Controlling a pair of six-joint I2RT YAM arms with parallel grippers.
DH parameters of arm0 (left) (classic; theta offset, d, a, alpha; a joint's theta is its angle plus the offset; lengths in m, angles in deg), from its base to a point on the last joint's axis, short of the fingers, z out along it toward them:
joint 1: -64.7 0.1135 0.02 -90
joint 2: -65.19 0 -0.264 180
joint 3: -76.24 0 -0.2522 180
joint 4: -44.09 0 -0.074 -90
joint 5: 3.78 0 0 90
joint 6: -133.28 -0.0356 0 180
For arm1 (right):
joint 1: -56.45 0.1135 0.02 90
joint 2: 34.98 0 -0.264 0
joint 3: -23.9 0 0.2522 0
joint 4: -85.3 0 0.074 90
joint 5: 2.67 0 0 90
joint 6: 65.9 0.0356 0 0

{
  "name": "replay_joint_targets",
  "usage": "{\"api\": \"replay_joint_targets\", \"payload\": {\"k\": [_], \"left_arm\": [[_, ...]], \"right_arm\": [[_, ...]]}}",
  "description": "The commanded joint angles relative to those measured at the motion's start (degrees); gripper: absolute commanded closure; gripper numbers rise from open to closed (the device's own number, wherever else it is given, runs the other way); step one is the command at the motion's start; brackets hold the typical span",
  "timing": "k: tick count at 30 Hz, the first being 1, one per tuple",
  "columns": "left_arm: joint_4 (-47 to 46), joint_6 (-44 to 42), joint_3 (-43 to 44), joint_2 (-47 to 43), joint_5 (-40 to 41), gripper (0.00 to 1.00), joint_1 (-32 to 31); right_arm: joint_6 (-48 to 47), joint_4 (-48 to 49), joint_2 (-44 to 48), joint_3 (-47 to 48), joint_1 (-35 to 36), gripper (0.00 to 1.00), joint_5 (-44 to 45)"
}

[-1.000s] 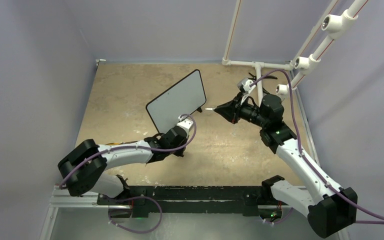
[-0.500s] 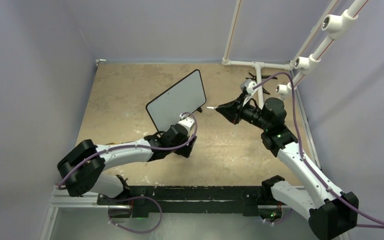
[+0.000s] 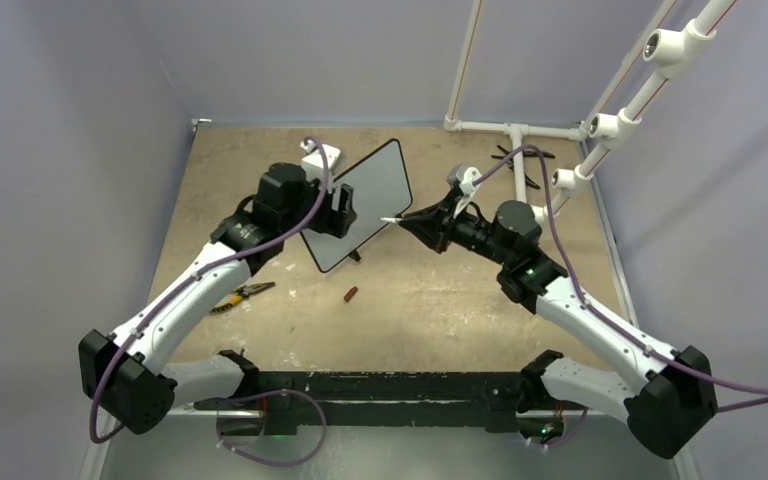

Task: Write a sentence on the whiteboard
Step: Hold the whiteboard at the center of the board.

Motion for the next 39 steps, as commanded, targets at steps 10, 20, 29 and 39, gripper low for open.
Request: {"api": "replay_joint_targets", "payload": {"k": [10,20,29,39], "left_arm": [[1.31,-4.16,0.12,-4.91,-6.51,0.31,19.5],[-0.04,-3.61,-4.22,-6.7,-9.12,0.39,20.73],[-2.4,-3.03,-8.79,-8.32,-6.48,0.55,21.47],[-4.95,-3.82,-11.02,-9.91,-7.97,0.74,21.47]], "right_arm": [[1.18,18.24,-17.07,7.75,10.46,1.0,7.71],[1.45,20.57,-23.44,11.09,13.09,1.0,8.1],[0.21,21.09,-28.11,13.87,14.93,1.0,10.55],[-1.08,21.78,-32.62,16.98,16.75,1.0,12.71]]}}
